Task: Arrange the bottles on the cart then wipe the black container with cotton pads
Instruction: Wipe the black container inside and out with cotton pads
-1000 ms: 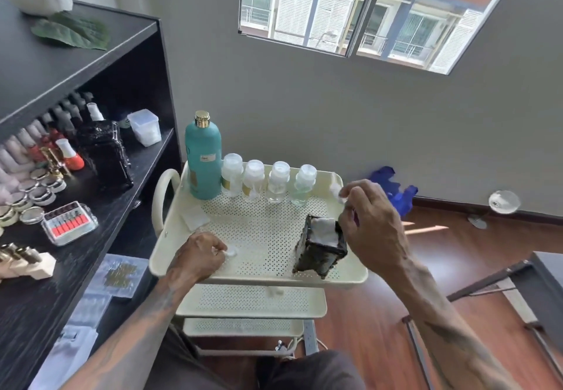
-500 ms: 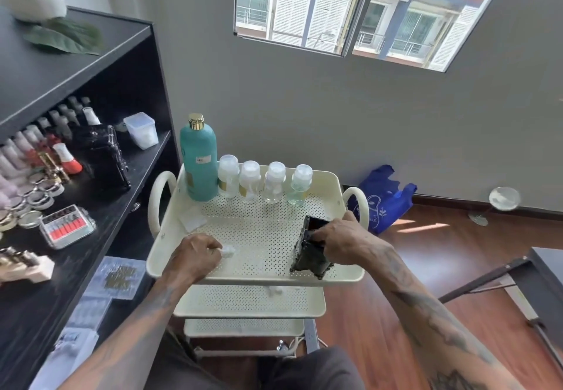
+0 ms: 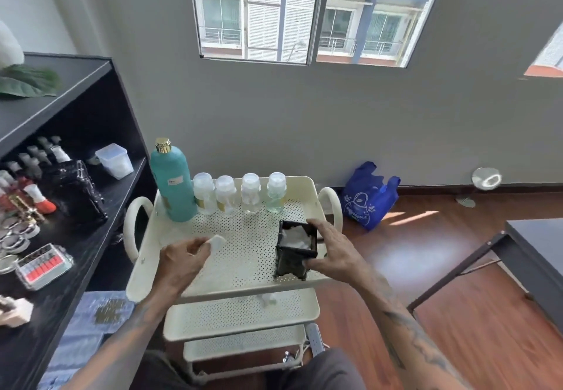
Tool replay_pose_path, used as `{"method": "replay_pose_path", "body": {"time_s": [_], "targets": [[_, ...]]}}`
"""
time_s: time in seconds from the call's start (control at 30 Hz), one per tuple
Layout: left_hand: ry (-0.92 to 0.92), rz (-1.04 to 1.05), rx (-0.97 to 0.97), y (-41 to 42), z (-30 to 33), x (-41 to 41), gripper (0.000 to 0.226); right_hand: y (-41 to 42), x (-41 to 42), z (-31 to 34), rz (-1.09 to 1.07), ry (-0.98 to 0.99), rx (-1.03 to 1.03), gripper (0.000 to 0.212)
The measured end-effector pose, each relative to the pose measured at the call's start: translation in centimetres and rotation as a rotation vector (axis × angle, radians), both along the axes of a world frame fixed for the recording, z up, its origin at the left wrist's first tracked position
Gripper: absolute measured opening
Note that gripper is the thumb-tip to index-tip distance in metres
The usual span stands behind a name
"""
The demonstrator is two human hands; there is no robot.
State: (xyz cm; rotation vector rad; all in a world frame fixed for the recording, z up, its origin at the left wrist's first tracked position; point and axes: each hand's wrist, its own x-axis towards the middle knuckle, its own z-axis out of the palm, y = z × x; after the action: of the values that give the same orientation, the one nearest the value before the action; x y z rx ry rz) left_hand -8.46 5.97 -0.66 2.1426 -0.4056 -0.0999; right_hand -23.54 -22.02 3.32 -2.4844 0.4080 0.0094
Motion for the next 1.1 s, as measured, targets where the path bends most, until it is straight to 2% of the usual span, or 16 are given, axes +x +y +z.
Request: {"method": "replay_pose_path", "body": {"time_s": [0.23,0.3,0.37,0.47,0.63,0.73,0.8,0.9,0.97,1.03,1.1], "targets": [[-0.462,-0.208,-0.166,-8.9,8.7,-2.7,0.009,-0.3,-0.5,-0.9,-0.032,-0.071,0.126,0.087],[-0.572,-0.252,-0.111,-10.7,9.1,-3.4,0.009,-0.3,-0.6,-1.2,-0.036,-0.09,0.154,0.087],[-0.614,-0.323,0.026,-11.6,8.2,-4.2,0.009,-0.4,-0.6,-1.3,-0.04,-0.101,0.173,0.086],[-0.508,-0.477,0.247,-11.9,5.9,-5.4,0.013,-0.4,-0.4,-1.5,-0.044,-0.107,0.188,0.085],[-0.207,-0.645,0.519,-12.7,6.0,-5.4,0.039,-0.6,-0.5,-1.7,-0.029,-0.109,0.189,0.086],[-0.141,-0.75,0.687,-13.6,6.2,-5.3,0.037,-0.6,-0.5,-2.0,-0.027,-0.101,0.183,0.088],[-0.114,-0.794,0.724,-13.9,6.1,-5.3,0.037,-0.6,-0.6,-2.0,-0.033,-0.098,0.18,0.089],[-0.104,-0.82,0.609,-12.7,6.2,-4.7,0.048,-0.7,-0.6,-2.2,-0.032,-0.101,0.165,0.088],[-0.18,-0.724,0.372,-10.8,6.5,-4.1,0.04,-0.7,-0.5,-2.2,-0.034,-0.106,0.154,0.087],[-0.327,-0.516,0.116,-8.3,6.1,-3.0,0.03,-0.7,-0.3,-2.3,-0.031,-0.098,0.146,0.086],[-0.389,-0.195,0.025,-5.4,4.6,-0.9,0.028,-0.7,-0.2,-2.3,-0.028,-0.087,0.138,0.086]]}}
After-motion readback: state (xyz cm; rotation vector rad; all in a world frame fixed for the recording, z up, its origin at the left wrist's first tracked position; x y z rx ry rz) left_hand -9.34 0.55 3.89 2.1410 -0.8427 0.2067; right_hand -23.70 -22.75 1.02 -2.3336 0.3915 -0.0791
